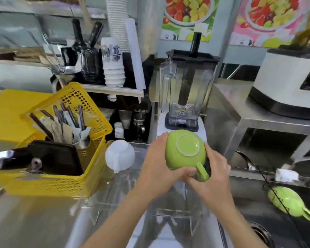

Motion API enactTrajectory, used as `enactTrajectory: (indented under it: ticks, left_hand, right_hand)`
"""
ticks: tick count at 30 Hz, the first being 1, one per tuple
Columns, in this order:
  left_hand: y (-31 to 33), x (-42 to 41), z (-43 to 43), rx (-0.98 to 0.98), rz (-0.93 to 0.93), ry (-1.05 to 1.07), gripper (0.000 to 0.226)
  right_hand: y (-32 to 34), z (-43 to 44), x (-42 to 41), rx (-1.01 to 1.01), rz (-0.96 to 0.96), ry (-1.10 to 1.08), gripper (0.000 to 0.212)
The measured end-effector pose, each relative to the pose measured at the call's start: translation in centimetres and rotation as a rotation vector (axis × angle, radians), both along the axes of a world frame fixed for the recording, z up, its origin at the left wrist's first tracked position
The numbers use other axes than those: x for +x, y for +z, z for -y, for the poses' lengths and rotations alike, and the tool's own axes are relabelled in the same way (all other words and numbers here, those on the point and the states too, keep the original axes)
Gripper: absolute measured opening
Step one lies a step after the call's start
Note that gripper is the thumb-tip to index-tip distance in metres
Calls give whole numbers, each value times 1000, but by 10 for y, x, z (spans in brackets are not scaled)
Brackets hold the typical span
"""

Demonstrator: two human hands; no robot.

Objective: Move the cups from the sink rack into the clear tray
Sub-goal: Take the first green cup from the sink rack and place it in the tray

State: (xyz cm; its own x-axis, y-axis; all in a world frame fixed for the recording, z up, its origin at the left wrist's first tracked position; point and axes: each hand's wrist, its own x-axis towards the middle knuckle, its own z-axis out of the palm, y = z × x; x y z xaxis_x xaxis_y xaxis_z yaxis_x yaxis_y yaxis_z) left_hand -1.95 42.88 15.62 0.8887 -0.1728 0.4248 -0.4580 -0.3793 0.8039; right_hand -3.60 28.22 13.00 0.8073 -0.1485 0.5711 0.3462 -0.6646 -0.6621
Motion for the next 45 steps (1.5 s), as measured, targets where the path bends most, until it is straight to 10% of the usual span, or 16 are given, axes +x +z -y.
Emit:
enactTrajectory:
  ticks: [16,24,45]
  left_hand:
    - [-39,-30,-72,127,-65,229,71]
    - [-52,-39,-84,197,-129,355,101]
    - [-62,-49,-93,503,-134,612,98]
  right_hand:
    - [-13,-55,-13,-98,-326,291,110]
    - [-18,-62,-7,-177,-473,327,119]
    - [-26,-87,14,-309,-612,484,95]
